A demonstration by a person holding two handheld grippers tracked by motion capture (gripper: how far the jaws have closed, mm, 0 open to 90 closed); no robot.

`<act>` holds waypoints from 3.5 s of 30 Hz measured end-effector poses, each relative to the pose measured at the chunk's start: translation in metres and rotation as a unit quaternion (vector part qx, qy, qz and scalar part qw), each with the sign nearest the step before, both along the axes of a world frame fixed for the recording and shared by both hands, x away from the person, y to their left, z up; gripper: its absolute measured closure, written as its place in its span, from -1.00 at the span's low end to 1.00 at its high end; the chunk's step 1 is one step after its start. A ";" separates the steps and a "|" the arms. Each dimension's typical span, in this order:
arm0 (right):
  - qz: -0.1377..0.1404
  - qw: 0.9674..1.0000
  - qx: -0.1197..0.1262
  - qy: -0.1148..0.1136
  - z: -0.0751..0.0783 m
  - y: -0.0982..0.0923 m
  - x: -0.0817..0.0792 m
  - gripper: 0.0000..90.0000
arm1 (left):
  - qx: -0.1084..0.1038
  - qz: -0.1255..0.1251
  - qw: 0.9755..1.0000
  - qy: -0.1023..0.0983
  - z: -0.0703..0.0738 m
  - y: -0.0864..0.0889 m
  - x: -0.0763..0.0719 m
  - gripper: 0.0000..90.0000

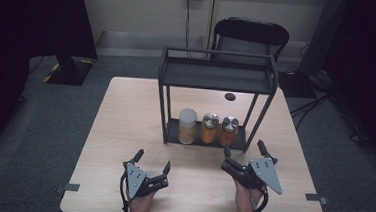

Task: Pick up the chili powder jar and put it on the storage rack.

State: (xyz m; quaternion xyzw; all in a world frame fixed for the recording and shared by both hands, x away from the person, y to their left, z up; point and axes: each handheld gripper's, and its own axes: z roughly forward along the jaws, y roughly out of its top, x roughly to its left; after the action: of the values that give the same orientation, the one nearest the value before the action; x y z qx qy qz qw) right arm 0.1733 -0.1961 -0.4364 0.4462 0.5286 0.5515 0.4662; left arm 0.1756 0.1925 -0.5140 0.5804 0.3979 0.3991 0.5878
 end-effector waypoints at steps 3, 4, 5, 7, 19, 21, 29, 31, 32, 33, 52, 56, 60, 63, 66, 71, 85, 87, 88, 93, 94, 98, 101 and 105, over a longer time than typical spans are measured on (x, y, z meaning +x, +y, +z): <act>0.000 1.000 -0.002 0.000 -0.002 0.000 -0.003 -1.00 | 0.000 0.000 1.000 0.000 0.000 0.000 0.000 -0.95; -0.001 1.000 -0.003 -0.001 -0.003 0.000 -0.004 -1.00 | 0.000 0.000 1.000 0.000 0.000 0.000 0.000 -0.95; -0.002 1.000 -0.004 -0.001 -0.004 0.000 -0.005 -1.00 | 0.000 0.000 1.000 0.000 0.000 0.000 0.000 -0.95; 0.000 1.000 -0.007 0.000 -0.005 0.000 -0.006 -1.00 | -0.001 0.000 1.000 0.000 0.000 0.000 0.000 -0.95; 0.006 1.000 -0.012 -0.003 -0.018 -0.003 -0.012 -1.00 | 0.000 0.000 1.000 -0.001 0.000 0.000 0.000 -0.95; 0.005 1.000 -0.013 -0.003 -0.020 -0.003 -0.012 -1.00 | 0.000 0.001 1.000 -0.001 0.000 0.000 0.000 -0.95; -0.002 1.000 -0.015 -0.007 -0.030 0.000 -0.018 -1.00 | 0.000 0.001 1.000 -0.001 0.000 0.000 0.000 -0.95; -0.002 1.000 -0.013 -0.008 -0.033 0.000 -0.019 -1.00 | 0.000 0.001 1.000 -0.001 0.000 0.000 0.000 -0.95; -0.002 1.000 -0.013 -0.007 -0.034 0.000 -0.020 -1.00 | 0.001 0.001 1.000 0.000 0.000 0.000 0.000 -0.95; -0.003 1.000 -0.015 -0.007 -0.034 0.001 -0.020 -1.00 | 0.000 0.001 1.000 -0.001 0.000 0.000 0.000 -0.95; -0.004 1.000 -0.022 0.013 -0.048 0.001 -0.021 -1.00 | 0.000 0.000 1.000 -0.001 0.000 0.000 0.000 -0.95; -0.003 1.000 -0.023 0.018 -0.050 0.001 -0.020 -1.00 | 0.000 0.000 1.000 -0.001 0.000 0.000 0.000 -0.95; -0.004 0.999 -0.024 0.025 -0.052 0.002 -0.019 -1.00 | 0.000 0.000 1.000 -0.001 0.000 0.000 0.000 -0.95; -0.003 0.999 -0.023 0.029 -0.054 0.002 -0.019 -1.00 | 0.000 0.000 1.000 -0.001 0.000 0.000 0.000 -0.95; -0.004 0.999 -0.023 0.034 -0.056 0.002 -0.018 -1.00 | 0.000 0.000 1.000 -0.001 0.000 0.000 0.000 -0.95; -0.007 0.999 -0.022 0.040 -0.059 0.002 -0.017 -1.00 | 0.000 0.000 1.000 -0.001 0.000 0.000 0.000 -0.95; -0.012 0.998 -0.026 0.056 -0.061 0.004 -0.015 -0.99 | 0.000 0.000 1.000 -0.002 -0.001 0.000 0.000 -0.95; -0.012 0.998 -0.024 0.055 -0.061 0.004 -0.015 -0.99 | 0.000 0.000 1.000 -0.001 -0.001 0.000 0.000 -0.95; -0.012 0.998 -0.025 0.055 -0.061 0.004 -0.016 -0.99 | 0.000 0.000 1.000 -0.002 -0.001 0.000 0.000 -0.95; -0.008 0.998 -0.030 0.053 -0.062 0.003 -0.016 -0.99 | -0.001 0.001 1.000 -0.002 -0.001 0.000 -0.001 -0.95; -0.007 0.998 -0.028 0.054 -0.062 0.003 -0.016 -0.99 | -0.001 0.001 1.000 -0.002 -0.001 0.000 -0.001 -0.95; -0.008 0.998 -0.026 0.051 -0.063 0.003 -0.016 -0.99 | -0.001 0.000 1.000 -0.002 -0.001 0.000 -0.001 -0.95; -0.009 0.998 -0.025 0.053 -0.062 0.003 -0.016 -0.99 | -0.001 0.001 1.000 -0.002 -0.001 0.000 0.000 -0.95; -0.010 0.998 -0.020 0.053 -0.062 0.002 -0.016 -0.99 | -0.001 0.001 1.000 -0.002 -0.001 0.000 0.000 -0.95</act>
State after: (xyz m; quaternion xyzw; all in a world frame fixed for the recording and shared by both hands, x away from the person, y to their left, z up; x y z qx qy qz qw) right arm 0.1573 -0.1940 -0.4988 0.4706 0.5592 0.5119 0.4515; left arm 0.1751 0.1925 -0.5146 0.5791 0.3977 0.4001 0.5885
